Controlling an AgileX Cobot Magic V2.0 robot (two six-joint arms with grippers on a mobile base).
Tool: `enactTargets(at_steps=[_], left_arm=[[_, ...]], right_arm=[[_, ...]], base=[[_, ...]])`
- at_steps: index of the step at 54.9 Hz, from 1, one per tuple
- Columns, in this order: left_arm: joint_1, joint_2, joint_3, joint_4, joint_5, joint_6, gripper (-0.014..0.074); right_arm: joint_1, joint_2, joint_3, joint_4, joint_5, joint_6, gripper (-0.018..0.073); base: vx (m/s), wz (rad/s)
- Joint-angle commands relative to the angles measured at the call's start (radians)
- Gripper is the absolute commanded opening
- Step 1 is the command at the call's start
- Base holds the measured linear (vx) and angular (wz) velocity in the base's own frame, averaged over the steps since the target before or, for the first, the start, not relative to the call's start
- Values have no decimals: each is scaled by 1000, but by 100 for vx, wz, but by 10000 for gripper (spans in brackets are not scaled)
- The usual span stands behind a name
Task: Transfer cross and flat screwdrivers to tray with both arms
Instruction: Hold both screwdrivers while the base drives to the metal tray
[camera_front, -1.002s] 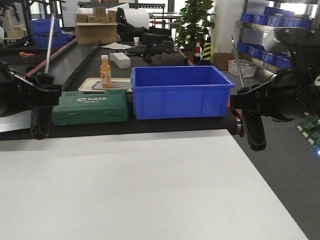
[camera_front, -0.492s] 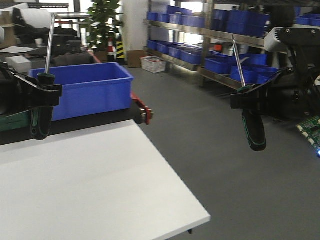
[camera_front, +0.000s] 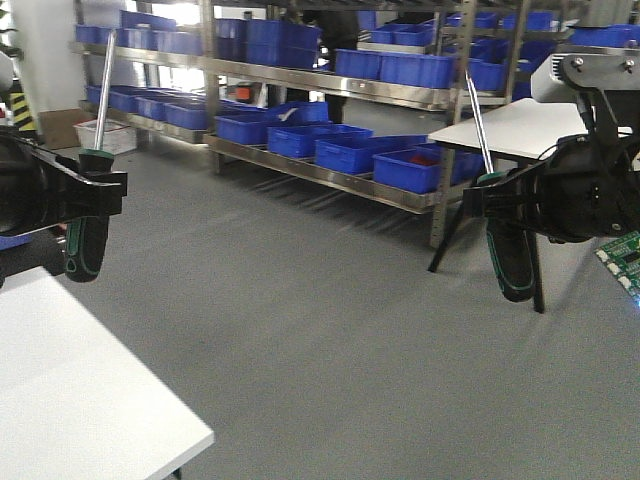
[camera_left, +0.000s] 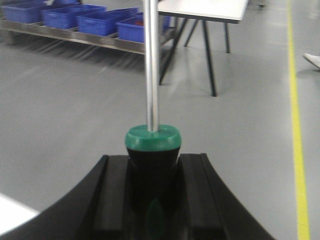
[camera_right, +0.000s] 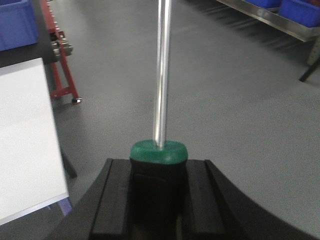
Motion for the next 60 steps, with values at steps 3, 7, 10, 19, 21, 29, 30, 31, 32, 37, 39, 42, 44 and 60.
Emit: enactTargets(at_steps=[3,7,10,19,21,29,30,31,32,37,39,42,44,60], left_arm=[[-2,-33,-31,-20,-85,-8,3],[-2,-33,-31,-20,-85,-8,3],[-2,-33,-31,-20,-85,-8,3],[-2,-33,-31,-20,-78,-8,3],[-2,-33,-31,-20,-80,-8,3],[-2,-33,-31,-20,-77,-8,3],[-2,-33,-31,-20,-77,-8,3],[-2,-33,-31,-20,-77,-8,3],[-2,-33,-31,-20,-76,-8,3],[-2,-33,-31,-20,-74,-8,3],[-2,-33,-31,-20,-74,-8,3],[-2,-33,-31,-20,-74,-8,3],[-2,-33,-31,-20,-73,-8,3],[-2,-33,-31,-20,-73,-8,3]], right_arm=[[-3,-33,-38,10,-91,-7,-8],[-3,-33,-38,10,-91,-7,-8],[-3,-33,-38,10,-91,-7,-8],[-3,-33,-38,10,-90,-7,-8],[-3,-33,-38,10,-90,-7,-8],[-3,-33,-38,10,-89,-7,-8],[-3,-33,-38,10,-89,-7,-8],[-3,-33,-38,10,-89,-7,-8],[-3,-33,-38,10,-88,-7,-8],[-3,-33,-38,10,-88,-7,-8],[-3,-33,-38,10,-88,-7,-8],[-3,-33,-38,10,-89,-7,-8],[-3,-33,-38,10,-89,-7,-8],[-3,-33,-38,10,-89,-7,-8]], base=[[11,-60],[14,-56],[16,-56],[19,-57],[21,-59],[24,-58],[26,-57],[26,-57],[27,-57],[28,-55],[30,-52],[31,-49],[32,-47],[37,-37]])
